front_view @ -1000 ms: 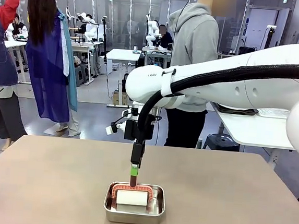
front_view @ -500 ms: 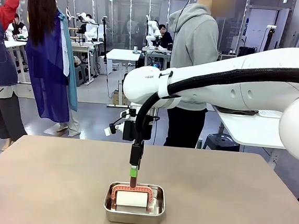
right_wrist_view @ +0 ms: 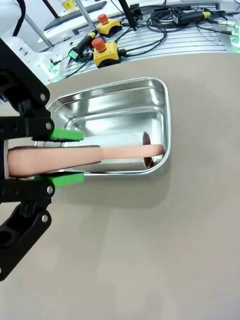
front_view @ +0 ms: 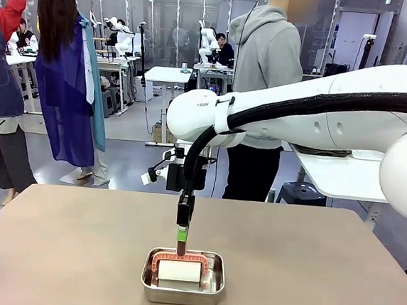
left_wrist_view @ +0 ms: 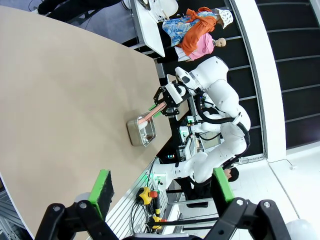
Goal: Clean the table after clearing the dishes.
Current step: When the right (or left) Handle tray is removed, use the right hand (or left hand) to clean the right (or left) side of the table with the Lint Roller.
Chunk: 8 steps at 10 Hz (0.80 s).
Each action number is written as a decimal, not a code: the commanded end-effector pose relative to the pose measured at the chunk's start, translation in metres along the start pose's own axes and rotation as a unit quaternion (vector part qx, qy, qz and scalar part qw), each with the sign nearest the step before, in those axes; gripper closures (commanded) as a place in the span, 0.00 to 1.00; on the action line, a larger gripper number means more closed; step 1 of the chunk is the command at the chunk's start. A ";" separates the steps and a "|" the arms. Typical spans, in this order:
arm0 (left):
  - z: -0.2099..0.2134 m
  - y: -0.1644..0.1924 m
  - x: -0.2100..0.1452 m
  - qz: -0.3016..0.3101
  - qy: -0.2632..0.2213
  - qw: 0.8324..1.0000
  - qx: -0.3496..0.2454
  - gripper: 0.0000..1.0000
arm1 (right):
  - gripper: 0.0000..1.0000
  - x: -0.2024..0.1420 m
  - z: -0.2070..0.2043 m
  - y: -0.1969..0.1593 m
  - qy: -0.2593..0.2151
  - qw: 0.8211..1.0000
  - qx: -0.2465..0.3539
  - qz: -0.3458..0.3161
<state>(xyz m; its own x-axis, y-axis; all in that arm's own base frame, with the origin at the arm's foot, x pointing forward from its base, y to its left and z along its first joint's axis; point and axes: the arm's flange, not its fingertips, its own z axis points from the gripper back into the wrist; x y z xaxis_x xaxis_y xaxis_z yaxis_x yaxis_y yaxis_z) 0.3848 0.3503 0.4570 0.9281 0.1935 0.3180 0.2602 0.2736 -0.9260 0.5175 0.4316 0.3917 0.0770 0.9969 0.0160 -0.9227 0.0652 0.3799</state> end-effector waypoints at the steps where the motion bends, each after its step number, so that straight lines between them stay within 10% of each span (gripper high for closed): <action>1: 0.001 -0.003 -0.004 0.000 -0.001 1.000 -0.007 0.00 | 1.00 0.006 0.003 0.008 0.005 1.000 -0.002 -0.019; 8: 0.001 -0.003 -0.004 0.000 -0.001 1.000 -0.007 0.00 | 1.00 -0.089 0.056 0.089 -0.083 0.976 -0.027 -0.198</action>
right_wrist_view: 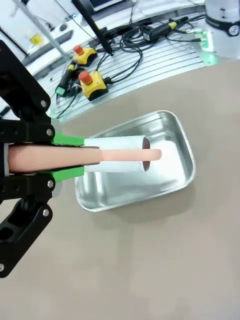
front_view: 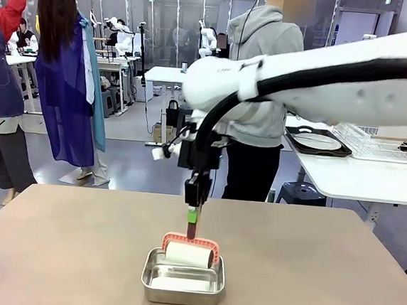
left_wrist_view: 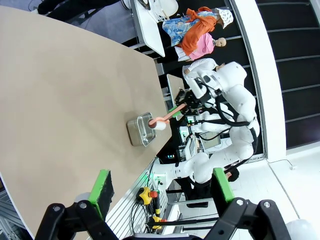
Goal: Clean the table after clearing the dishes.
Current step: When the right (or left) Handle tray is removed, use the right hand (or left hand) to clean the right (or left) side of the table with the Lint Roller.
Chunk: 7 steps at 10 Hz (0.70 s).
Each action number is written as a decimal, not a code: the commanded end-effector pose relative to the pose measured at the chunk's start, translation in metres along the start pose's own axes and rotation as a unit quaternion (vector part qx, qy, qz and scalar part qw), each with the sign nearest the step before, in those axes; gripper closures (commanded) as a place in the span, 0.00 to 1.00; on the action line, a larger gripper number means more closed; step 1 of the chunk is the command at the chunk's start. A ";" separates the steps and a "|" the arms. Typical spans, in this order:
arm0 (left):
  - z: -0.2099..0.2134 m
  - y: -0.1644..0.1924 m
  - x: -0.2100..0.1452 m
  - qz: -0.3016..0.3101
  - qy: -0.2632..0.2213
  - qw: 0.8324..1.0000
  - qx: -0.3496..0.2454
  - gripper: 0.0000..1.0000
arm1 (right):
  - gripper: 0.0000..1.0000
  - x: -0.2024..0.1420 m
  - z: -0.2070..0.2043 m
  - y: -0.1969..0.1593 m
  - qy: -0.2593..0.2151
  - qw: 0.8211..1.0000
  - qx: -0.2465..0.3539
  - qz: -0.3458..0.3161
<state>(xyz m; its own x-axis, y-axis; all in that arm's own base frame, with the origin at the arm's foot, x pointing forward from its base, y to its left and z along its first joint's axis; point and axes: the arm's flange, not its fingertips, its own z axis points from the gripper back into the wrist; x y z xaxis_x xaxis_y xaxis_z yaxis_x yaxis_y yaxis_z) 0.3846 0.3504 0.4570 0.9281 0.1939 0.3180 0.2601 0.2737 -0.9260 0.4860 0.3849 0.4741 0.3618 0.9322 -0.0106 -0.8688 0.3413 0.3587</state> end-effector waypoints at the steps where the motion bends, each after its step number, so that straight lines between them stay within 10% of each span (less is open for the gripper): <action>1: 0.001 -0.003 -0.004 0.000 -0.001 1.000 -0.007 0.00 | 1.00 -0.086 -0.001 0.018 -0.106 0.989 0.006 -0.103; 5: 0.001 -0.003 -0.004 0.000 -0.001 1.000 -0.007 0.00 | 1.00 -0.222 -0.031 -0.014 -0.348 0.892 0.091 -0.274; 7: 0.001 -0.003 -0.004 0.000 -0.001 1.000 -0.007 0.00 | 1.00 -0.258 -0.043 -0.044 -0.391 0.863 0.122 -0.296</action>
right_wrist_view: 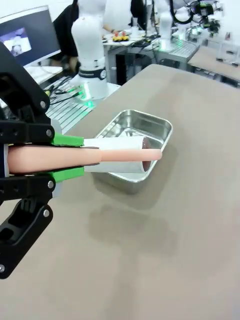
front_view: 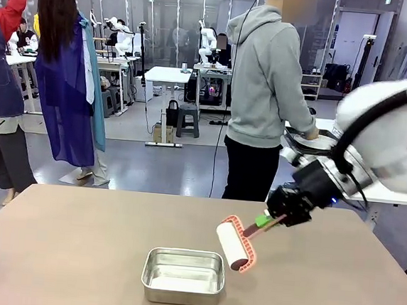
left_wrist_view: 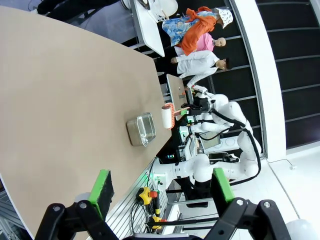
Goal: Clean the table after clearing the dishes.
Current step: When the right (or left) Handle tray is removed, use the right hand (or left hand) to clean the right (or left) side of the table with the Lint Roller.
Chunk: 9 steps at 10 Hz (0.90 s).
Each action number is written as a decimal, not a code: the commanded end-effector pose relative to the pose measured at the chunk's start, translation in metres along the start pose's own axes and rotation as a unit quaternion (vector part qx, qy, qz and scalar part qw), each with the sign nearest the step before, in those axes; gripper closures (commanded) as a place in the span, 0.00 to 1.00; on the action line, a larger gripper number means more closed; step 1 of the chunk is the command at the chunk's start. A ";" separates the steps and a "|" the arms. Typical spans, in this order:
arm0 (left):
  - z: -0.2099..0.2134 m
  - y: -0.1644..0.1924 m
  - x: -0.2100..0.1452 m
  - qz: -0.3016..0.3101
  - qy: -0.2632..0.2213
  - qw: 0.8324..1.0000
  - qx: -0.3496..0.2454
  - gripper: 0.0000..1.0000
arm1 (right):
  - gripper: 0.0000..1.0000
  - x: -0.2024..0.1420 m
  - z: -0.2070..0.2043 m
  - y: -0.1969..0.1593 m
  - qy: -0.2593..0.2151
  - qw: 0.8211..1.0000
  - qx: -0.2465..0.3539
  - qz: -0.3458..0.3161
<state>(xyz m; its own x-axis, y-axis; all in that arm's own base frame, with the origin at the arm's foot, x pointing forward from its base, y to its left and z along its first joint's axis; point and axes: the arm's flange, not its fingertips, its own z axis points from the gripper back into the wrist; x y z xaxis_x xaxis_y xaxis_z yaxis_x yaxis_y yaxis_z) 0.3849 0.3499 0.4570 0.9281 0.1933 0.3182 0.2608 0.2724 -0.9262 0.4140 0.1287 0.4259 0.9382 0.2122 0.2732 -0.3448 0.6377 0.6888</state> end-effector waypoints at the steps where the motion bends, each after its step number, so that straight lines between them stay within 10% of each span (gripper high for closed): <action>1: 0.001 -0.003 -0.004 0.000 -0.001 1.000 -0.006 0.00 | 1.00 0.002 0.001 -0.022 -0.042 0.999 0.029 -0.003; 7: 0.001 -0.003 -0.004 0.000 -0.001 1.000 -0.006 0.00 | 1.00 -0.006 0.005 -0.019 -0.023 1.000 0.014 -0.013; 8: 0.001 -0.003 -0.004 0.000 -0.001 1.000 -0.006 0.00 | 0.80 -0.005 0.001 -0.026 -0.028 0.999 0.023 -0.003; 9: 0.001 -0.003 -0.004 0.000 -0.001 1.000 -0.006 0.00 | 0.80 -0.001 -0.005 -0.037 -0.023 0.998 0.060 -0.015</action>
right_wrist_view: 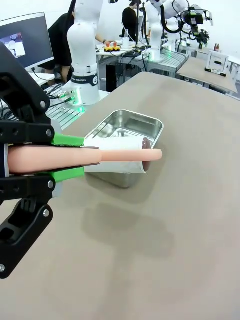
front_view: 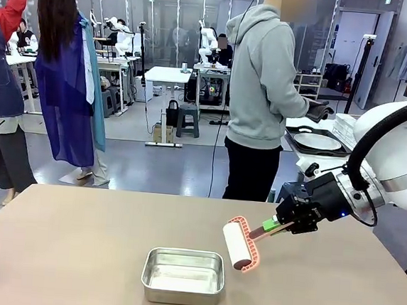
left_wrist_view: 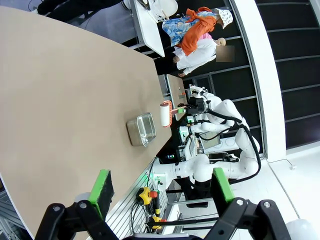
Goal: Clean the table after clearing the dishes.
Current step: When the right (or left) Handle tray is removed, use the right hand (or left hand) to clean the right (or left) side of the table with the Lint Roller.
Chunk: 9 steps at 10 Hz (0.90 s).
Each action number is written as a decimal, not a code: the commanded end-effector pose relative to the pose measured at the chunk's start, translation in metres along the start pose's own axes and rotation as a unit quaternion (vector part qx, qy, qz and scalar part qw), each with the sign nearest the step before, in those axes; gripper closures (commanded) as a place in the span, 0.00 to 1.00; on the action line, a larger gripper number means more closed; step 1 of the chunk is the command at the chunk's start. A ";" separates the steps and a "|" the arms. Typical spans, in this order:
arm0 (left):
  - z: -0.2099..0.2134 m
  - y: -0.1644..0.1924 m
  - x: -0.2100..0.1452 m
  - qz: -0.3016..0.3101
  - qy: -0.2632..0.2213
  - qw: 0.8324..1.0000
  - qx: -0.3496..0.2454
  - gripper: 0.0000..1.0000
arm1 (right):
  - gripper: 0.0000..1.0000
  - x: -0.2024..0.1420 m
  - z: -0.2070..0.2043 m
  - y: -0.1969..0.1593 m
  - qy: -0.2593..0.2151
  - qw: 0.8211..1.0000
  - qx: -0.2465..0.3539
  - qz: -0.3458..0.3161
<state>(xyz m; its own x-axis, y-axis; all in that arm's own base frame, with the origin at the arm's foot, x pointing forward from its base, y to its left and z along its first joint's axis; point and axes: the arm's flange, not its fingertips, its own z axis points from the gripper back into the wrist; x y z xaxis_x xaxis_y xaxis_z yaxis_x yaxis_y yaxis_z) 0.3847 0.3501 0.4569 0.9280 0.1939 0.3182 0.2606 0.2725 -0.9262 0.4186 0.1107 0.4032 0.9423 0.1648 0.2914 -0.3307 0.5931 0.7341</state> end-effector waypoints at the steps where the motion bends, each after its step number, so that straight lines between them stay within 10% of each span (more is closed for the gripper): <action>1: 0.001 -0.003 -0.004 0.000 -0.001 1.000 -0.006 0.00 | 0.80 0.012 -0.007 -0.021 -0.022 0.999 0.023 -0.018; 9: 0.001 -0.003 -0.004 0.000 -0.001 1.000 -0.006 0.00 | 0.80 0.060 -0.017 -0.088 -0.040 0.993 -0.002 -0.109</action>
<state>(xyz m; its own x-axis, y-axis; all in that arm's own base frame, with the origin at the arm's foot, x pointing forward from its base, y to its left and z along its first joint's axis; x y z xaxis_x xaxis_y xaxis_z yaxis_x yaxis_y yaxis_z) 0.3848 0.3500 0.4569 0.9281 0.1935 0.3182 0.2608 0.2724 -0.9262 0.4944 0.0666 0.3463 0.9836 0.0051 0.1802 -0.1485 0.5895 0.7940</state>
